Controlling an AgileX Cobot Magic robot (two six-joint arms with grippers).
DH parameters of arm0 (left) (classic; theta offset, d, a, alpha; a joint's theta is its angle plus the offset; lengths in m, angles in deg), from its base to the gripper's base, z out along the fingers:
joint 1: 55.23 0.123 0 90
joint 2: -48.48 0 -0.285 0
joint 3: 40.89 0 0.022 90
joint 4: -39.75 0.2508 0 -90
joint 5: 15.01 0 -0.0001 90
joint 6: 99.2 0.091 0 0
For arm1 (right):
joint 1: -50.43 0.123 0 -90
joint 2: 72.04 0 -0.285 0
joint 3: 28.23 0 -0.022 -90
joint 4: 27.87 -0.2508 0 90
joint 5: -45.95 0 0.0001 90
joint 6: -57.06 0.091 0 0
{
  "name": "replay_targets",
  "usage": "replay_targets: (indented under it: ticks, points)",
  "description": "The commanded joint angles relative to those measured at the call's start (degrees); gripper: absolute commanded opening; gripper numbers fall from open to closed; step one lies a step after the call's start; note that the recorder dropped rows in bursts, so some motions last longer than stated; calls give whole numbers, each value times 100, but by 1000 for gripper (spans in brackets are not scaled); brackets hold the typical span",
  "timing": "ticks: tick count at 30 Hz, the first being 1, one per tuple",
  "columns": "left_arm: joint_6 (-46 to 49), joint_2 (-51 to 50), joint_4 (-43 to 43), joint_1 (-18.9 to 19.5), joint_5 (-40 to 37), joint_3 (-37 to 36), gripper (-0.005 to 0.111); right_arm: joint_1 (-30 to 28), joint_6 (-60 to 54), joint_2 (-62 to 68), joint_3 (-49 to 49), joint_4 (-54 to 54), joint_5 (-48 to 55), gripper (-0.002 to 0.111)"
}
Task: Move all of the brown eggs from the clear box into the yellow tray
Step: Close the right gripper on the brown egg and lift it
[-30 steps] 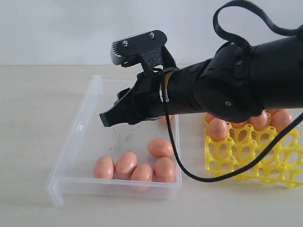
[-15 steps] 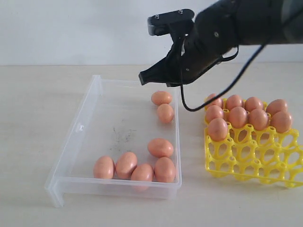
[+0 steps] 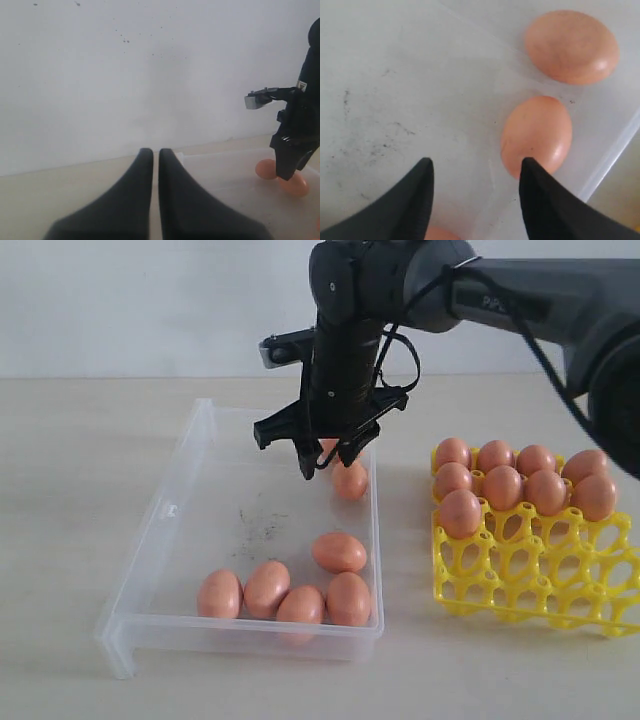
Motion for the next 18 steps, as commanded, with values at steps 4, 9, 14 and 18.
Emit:
replay_targets:
  ticks: [4,9,14,18]
  points:
    - [8,10,-9,-40,0,-19,4,-13,255,552,-865,611,473,45]
    - [8,10,-9,-40,0,-19,4,-13,258,562,-939,917,473,45]
    - [8,10,-9,-40,0,-19,4,-13,321,719,-939,956,473,45]
    - [8,10,-9,-40,0,-19,4,-13,347,843,-939,966,473,45]
